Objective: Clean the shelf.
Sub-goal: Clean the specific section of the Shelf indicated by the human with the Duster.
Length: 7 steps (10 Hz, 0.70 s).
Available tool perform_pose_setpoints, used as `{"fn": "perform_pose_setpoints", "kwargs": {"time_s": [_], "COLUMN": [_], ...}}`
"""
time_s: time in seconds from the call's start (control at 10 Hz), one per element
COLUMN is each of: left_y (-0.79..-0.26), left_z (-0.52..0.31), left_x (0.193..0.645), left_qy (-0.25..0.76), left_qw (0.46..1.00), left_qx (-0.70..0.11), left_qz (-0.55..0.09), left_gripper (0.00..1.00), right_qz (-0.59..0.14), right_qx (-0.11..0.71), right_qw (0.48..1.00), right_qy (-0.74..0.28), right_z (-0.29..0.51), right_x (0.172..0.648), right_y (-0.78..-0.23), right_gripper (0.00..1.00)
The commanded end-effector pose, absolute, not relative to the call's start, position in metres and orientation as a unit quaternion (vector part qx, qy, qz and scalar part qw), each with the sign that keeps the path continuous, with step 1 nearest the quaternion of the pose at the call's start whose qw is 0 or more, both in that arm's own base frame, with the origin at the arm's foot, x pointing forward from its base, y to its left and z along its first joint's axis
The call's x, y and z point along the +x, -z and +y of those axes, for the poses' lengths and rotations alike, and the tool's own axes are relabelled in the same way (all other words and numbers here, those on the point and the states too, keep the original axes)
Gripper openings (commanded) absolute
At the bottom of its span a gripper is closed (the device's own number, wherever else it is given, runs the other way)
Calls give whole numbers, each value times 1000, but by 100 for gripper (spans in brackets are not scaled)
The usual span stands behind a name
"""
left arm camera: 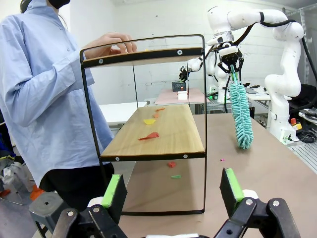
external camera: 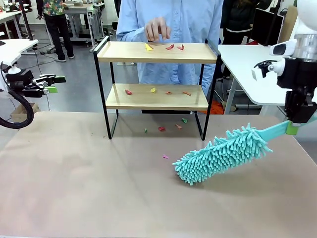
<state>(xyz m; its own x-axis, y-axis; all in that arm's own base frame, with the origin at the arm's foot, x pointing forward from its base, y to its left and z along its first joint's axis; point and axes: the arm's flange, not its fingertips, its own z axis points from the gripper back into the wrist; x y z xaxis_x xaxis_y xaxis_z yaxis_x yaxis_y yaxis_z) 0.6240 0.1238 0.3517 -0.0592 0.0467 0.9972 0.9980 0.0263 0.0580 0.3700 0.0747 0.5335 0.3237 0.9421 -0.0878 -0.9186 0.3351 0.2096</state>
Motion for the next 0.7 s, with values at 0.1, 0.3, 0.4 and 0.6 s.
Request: {"fn": "perform_pose_setpoints", "kwargs": {"time_s": [0.1, 0.3, 0.4, 0.6], "left_y": [-353, -353, -353, -353], "left_z": [124, 124, 124, 124], "left_x": [623, 623, 623, 623], "left_qy": [504, 504, 504, 504], "left_qw": [476, 476, 476, 476], "left_qx": [-486, -486, -486, -486], "left_qz": [-532, -532, -532, -532], "left_gripper": [100, 100, 100, 100], "right_qz": [96, 96, 96, 96], "right_qx": [58, 58, 58, 58], "right_qw": [810, 810, 810, 810], "right_qy": [-576, -576, -576, -576], "right_z": [72, 72, 72, 72], "right_x": [369, 369, 369, 369], "right_y": [-536, -536, -536, -536], "right_gripper": [13, 13, 13, 13]}}
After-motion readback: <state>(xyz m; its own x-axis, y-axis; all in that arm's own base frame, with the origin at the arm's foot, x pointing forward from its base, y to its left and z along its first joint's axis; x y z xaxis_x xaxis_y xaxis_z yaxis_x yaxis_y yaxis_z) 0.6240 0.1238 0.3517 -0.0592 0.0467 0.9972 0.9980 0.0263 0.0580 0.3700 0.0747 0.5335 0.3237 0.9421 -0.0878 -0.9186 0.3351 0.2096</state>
